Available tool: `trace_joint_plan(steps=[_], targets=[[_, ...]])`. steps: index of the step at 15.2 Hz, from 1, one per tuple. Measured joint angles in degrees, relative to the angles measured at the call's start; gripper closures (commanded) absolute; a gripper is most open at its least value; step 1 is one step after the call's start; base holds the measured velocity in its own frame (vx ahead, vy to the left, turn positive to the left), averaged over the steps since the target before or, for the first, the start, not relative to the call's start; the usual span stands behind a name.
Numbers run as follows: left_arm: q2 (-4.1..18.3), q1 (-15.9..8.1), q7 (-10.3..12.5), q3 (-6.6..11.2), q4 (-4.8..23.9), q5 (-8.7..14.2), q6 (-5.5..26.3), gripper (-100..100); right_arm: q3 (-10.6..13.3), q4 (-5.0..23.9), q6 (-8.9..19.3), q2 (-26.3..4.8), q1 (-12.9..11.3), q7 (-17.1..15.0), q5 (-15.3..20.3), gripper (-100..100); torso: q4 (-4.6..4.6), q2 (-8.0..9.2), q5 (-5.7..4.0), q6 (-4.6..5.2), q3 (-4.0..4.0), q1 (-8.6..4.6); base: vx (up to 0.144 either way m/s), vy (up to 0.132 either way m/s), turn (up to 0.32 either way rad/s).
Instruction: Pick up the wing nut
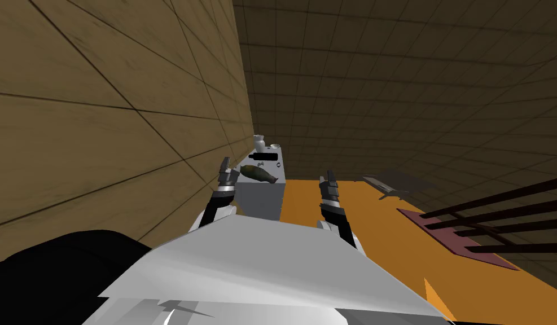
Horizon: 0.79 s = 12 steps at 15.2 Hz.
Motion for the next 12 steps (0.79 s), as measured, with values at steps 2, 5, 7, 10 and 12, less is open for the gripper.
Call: trace_joint_plan(steps=[2, 5, 7, 10, 12], targets=[[1.88, -0.38, 0.47, 0.49, 0.11, 0.6, 0.66, -100, 0.0, 0.0, 0.0, 0.0, 0.0, 0.0, 0.0, 0, 0.0, 0.03, 0.0, 0.01, 0.01, 0.01, -0.016, -0.005, -0.086], [5.34, -1.61, 2.04, 1.73, 0.49, 2.31, 3.07, -100, 0.0, 0.0, 0.0, 0.0, -0.01, 0.0, 0.0, 0, 0.02, 0.09, 0.0, 0.01, 0.05, 0.0, -0.027, -0.007, -0.086], [7.66, -2.93, 3.4, 3.09, 0.77, 3.92, 5.28, -100, 0.01, 0.0, 0.0, 0.0, -0.01, 0.0, 0.0, 0, 0.02, 0.11, 0.0, 0.03, 0.06, -0.01, -0.031, -0.011, -0.12], [9.94, -4.42, 5.25, 4.46, 1.61, 5.86, 7.87, -100, 0.0, 0.0, 0.0, 0.0, -0.01, 0.0, 0.0, 0, 0.03, 0.12, 0.0, 0.02, 0.07, -0.01, -0.032, -0.01, -0.103], [11.25, -5.41, 6.38, 5.33, 1.82, 7.17, 9.85, -100, 0.0, 0.0, 0.0, 0.0, -0.01, 0.0, 0.0, 0, 0.03, 0.13, -0.01, 0.02, 0.07, -0.04, -0.032, -0.016, -0.107]])
